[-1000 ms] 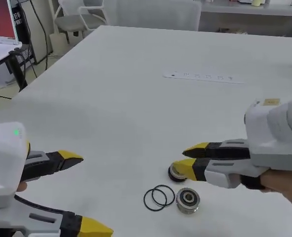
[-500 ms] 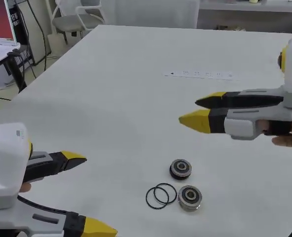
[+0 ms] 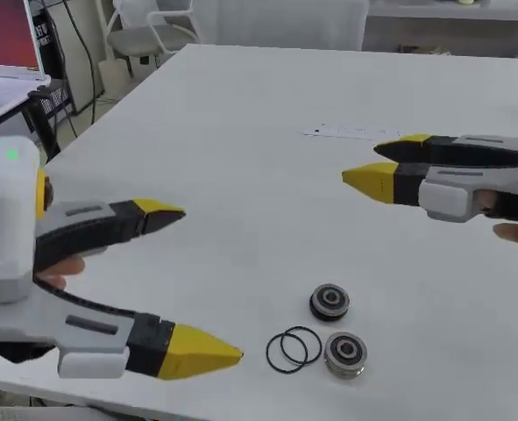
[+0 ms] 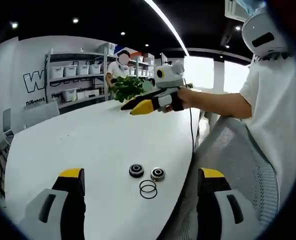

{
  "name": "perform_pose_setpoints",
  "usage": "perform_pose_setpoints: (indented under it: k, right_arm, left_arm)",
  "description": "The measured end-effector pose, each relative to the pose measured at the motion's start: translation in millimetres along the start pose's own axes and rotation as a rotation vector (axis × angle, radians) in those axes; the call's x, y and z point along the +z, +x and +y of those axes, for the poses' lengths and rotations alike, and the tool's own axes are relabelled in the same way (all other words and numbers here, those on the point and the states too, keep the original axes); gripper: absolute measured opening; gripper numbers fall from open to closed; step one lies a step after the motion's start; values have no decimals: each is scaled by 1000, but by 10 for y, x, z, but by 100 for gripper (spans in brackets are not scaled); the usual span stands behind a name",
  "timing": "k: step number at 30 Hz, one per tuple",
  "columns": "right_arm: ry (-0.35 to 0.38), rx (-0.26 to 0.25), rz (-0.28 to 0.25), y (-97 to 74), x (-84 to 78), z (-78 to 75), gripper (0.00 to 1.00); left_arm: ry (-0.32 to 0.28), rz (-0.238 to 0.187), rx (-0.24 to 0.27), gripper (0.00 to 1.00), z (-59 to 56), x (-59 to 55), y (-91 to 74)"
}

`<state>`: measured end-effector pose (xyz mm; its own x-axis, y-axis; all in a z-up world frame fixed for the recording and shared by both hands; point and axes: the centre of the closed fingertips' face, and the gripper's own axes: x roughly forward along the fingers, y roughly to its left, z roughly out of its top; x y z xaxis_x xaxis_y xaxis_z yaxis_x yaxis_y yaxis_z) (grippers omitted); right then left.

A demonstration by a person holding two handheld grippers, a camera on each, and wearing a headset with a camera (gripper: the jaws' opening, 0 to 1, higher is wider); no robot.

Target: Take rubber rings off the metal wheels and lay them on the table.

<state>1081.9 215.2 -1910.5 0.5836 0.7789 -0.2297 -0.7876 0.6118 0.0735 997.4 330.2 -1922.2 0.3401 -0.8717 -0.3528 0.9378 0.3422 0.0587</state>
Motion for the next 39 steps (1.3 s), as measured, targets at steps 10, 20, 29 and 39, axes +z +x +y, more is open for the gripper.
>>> perform_pose_setpoints:
  k: [10,20,29,39]
  right_arm:
    - [-32,-28,131,11,-520,-124,32]
    - [-27,24,329,112,-1188,-52,31]
    - [5,47,393,98,-1445,-18,30]
    - [1,70,433,106,-1569,28,30]
  left_arm:
    - [166,-26,-41,82,309,553,427]
    - [220,-10,-27,70,535,528,1000]
    - [206,40,-41,62,464,144,1323]
    - [188,133,-34,56,373,-428,1455]
